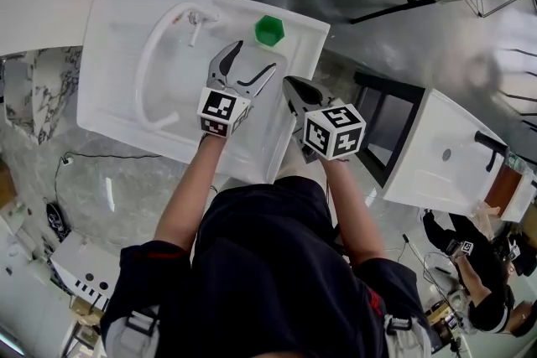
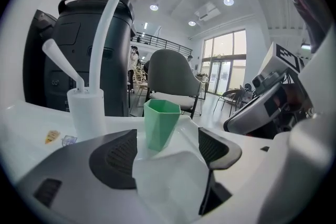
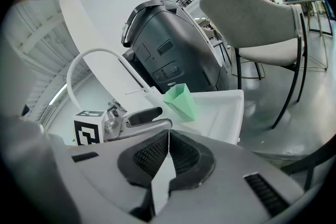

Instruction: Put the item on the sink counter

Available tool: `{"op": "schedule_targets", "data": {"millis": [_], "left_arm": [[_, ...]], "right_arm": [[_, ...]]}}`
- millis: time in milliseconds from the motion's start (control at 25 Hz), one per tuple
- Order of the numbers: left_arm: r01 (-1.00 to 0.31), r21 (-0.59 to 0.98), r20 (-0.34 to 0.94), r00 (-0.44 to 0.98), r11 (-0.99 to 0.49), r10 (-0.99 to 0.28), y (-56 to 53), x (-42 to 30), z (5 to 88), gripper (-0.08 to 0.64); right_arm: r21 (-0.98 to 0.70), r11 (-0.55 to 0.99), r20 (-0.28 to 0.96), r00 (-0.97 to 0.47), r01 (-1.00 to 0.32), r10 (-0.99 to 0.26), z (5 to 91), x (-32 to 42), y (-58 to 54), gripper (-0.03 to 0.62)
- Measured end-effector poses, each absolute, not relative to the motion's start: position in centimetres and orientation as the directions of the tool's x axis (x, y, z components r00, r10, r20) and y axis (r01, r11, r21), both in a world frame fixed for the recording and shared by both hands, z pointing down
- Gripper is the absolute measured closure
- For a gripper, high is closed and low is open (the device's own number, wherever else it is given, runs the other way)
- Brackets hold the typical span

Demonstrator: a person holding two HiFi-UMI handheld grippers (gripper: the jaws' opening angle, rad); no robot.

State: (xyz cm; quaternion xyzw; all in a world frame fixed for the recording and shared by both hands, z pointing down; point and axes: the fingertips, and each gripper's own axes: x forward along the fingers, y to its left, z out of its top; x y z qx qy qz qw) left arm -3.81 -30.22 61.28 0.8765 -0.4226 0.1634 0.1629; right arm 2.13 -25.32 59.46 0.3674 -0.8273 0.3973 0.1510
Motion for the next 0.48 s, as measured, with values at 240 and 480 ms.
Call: {"op": "schedule_targets", "data": {"millis": [240, 480], "left_arm": [[-0.781, 0.172, 0.418, 0.61, -0.6, -0.674, -28.6, -3.7, 60.3, 0.235], [-0.762, 0.175, 0.417, 0.631, -0.623, -0.654, -26.8, -3.6, 59.1, 0.302]], "right_arm": [[-0.543, 0.409, 0.535, -0.677, -0.734, -0.505, 58.7, 1.9, -24.3, 0.557], [-0.53, 0.395, 0.524, -0.656, -0.751, -0.543, 57.4, 2.4, -23.6, 0.557]]}}
